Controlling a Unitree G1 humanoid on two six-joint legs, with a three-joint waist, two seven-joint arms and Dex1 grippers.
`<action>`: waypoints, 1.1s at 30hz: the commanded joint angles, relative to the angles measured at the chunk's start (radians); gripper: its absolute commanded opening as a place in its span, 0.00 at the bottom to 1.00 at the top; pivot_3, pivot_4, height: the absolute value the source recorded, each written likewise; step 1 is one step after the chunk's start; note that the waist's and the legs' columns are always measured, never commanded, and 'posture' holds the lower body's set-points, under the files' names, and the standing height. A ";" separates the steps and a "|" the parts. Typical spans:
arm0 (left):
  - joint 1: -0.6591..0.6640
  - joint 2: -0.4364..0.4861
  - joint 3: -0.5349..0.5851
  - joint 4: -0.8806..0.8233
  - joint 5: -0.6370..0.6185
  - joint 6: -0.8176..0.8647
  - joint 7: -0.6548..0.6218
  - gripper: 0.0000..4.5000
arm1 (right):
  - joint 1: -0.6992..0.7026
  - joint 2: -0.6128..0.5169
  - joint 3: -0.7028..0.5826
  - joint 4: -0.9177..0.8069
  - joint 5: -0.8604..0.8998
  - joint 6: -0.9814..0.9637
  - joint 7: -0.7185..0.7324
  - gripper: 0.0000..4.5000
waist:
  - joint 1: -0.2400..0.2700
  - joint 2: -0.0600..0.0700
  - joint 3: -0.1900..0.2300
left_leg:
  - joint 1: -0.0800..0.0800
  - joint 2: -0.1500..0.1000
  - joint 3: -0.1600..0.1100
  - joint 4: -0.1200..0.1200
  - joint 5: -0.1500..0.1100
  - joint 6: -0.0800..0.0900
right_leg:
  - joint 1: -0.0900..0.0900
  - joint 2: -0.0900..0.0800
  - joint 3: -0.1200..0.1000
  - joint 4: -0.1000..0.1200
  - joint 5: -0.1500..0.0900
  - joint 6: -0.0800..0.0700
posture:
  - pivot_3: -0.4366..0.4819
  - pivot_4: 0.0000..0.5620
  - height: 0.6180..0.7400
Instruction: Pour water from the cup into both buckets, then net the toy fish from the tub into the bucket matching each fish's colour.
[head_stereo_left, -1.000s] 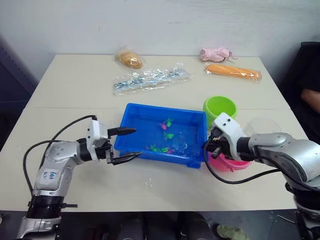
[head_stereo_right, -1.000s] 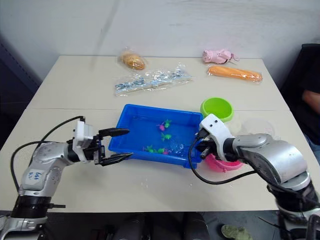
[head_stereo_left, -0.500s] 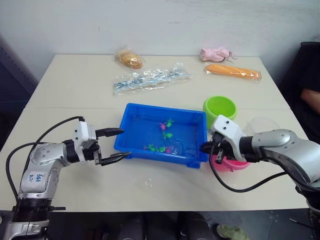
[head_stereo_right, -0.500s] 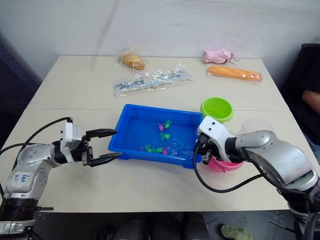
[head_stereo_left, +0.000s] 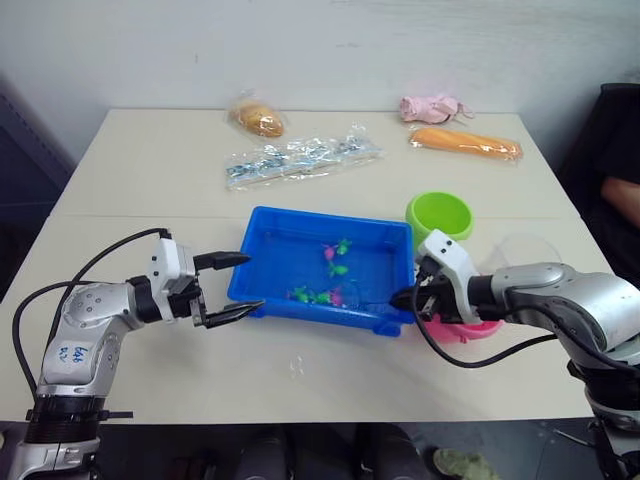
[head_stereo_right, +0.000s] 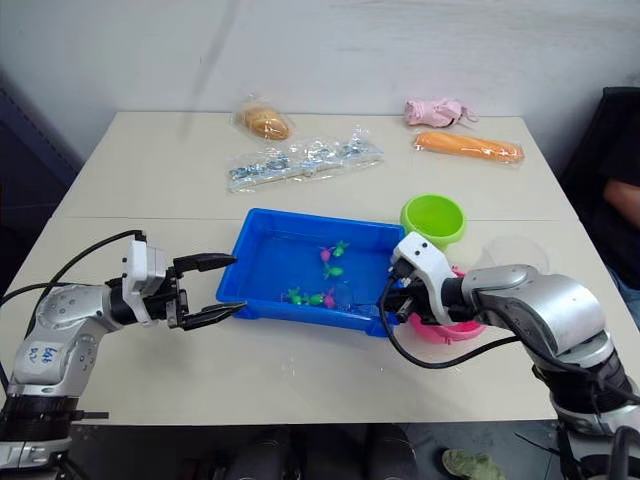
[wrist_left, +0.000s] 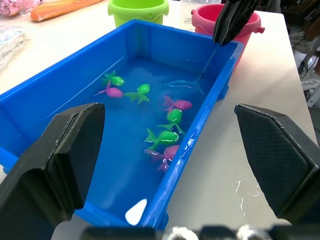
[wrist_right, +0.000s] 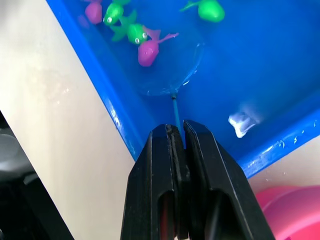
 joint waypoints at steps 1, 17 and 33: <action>-0.014 0.000 0.007 -0.017 -0.012 -0.002 0.003 0.99 | -0.014 -0.005 -0.043 -0.018 0.022 0.007 -0.002 0.00 | -0.001 0.000 0.000 | 0.000 0.000 0.000 0.000 0.000 0.000 | 0.000 0.000 0.000 0.000 0.000 0.000 | 0.48 0.27 1.00; -0.050 -0.008 -0.006 0.012 -0.007 -0.010 -0.009 0.99 | 0.042 -0.062 -0.099 -0.035 0.038 -0.001 0.001 0.00 | -0.001 0.000 0.000 | 0.000 0.000 0.000 0.000 0.000 0.000 | 0.000 0.000 0.000 0.000 0.000 0.000 | 0.48 0.27 1.00; -0.091 -0.011 -0.023 0.031 -0.009 -0.017 -0.035 0.99 | 0.104 -0.166 -0.256 -0.046 0.119 -0.066 0.097 0.00 | 0.001 0.000 0.000 | 0.000 0.000 0.000 0.000 0.000 0.000 | 0.000 0.000 0.000 0.000 0.000 0.000 | 0.48 0.27 1.00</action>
